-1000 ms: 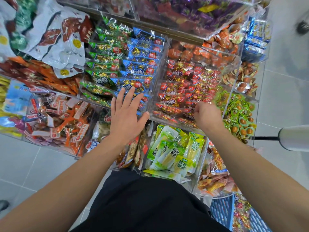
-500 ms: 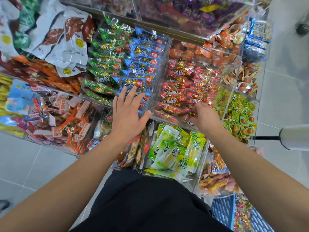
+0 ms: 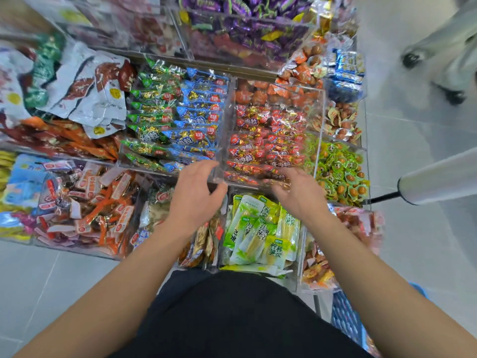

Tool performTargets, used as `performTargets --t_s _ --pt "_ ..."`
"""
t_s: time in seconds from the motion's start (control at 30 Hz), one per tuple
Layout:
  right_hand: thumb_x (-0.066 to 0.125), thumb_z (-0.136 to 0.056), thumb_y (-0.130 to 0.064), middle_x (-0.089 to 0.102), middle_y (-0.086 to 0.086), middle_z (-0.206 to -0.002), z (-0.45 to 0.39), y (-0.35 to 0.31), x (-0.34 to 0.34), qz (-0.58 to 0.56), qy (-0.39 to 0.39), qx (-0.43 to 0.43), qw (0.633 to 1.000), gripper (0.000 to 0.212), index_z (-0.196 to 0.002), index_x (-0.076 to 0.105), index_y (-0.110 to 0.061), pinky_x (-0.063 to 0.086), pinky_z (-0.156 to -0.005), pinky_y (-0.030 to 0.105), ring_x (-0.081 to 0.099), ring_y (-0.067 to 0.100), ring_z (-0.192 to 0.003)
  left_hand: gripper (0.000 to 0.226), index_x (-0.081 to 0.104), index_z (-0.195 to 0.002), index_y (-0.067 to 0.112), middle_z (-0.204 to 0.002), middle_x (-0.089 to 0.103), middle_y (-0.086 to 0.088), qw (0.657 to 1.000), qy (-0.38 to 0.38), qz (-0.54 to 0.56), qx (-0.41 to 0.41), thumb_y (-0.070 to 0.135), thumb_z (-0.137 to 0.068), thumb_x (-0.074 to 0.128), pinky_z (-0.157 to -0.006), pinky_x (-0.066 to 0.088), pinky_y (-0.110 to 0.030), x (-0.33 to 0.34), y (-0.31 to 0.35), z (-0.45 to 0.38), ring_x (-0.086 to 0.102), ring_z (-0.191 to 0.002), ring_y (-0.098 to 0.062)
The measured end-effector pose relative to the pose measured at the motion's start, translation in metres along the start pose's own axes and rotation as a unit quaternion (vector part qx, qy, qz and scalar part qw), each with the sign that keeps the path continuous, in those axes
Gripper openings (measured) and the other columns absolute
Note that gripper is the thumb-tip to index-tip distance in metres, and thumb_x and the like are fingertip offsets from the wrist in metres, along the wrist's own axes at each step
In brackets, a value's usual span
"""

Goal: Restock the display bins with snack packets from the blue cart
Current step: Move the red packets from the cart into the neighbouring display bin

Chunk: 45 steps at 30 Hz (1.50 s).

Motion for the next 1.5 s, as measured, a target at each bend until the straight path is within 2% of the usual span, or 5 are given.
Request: performTargets --t_s 0.2,0.47,0.77,0.97,1.5 --pt "0.060 -0.094 -0.040 0.059 -0.001 -0.136 0.091 -0.016 0.032 -0.200 0.006 0.091 0.976 0.046 -0.135 0.056 -0.019 0.041 -0.101 0.032 0.053 0.018 -0.124 0.040 0.060 -0.134 0.018 -0.115 0.069 0.000 0.985 -0.108 0.119 -0.068 0.025 -0.095 0.064 -0.096 0.045 -0.027 0.027 0.010 0.042 0.063 -0.105 -0.017" --pt "0.060 -0.092 -0.043 0.061 -0.006 -0.129 0.220 -0.019 0.111 -0.378 0.018 0.297 0.876 0.047 -0.133 0.057 -0.021 0.042 -0.095 0.029 0.057 0.011 -0.112 0.037 0.057 -0.135 0.021 -0.118 0.068 -0.003 0.932 -0.341 0.101 -0.077 0.031 -0.099 0.058 -0.085 0.056 -0.038 0.068 -0.012 0.104 0.071 -0.090 -0.022" --pt "0.059 -0.093 -0.039 0.060 -0.008 -0.123 0.342 -0.023 0.175 -0.440 0.048 0.445 0.779 0.043 -0.132 0.057 -0.021 0.034 -0.086 0.020 0.054 0.007 -0.106 0.014 0.057 -0.110 0.021 -0.096 0.065 -0.008 0.872 -0.479 0.068 -0.078 0.015 -0.098 0.054 -0.071 0.051 -0.034 0.109 -0.018 0.190 0.060 -0.071 -0.020" --pt "0.063 -0.092 -0.037 0.061 -0.006 -0.117 0.425 0.001 0.200 -0.477 0.106 0.522 0.699 0.038 -0.125 0.061 -0.018 0.033 -0.083 0.017 0.053 0.007 -0.102 0.024 0.051 -0.123 0.019 -0.093 0.060 -0.006 0.832 -0.552 -0.011 -0.056 0.011 -0.101 0.048 -0.048 0.034 -0.020 0.148 0.014 0.248 0.048 -0.060 -0.016" --pt "0.059 -0.089 -0.042 0.061 -0.014 -0.114 0.568 0.118 0.221 -0.597 0.209 0.573 0.520 0.042 -0.128 0.057 -0.027 0.040 -0.076 0.022 0.055 -0.008 -0.093 0.033 0.055 -0.129 0.016 -0.107 0.067 -0.012 0.778 -0.611 -0.143 0.034 0.015 -0.097 0.052 -0.066 0.048 -0.031 0.272 0.132 0.363 0.058 -0.077 -0.021"
Point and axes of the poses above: each hand's wrist, its own z-axis away from the middle knuckle, its own x-axis out of the palm, y = z × x, the point moved 4 cm from there along -z, towards the middle knuckle
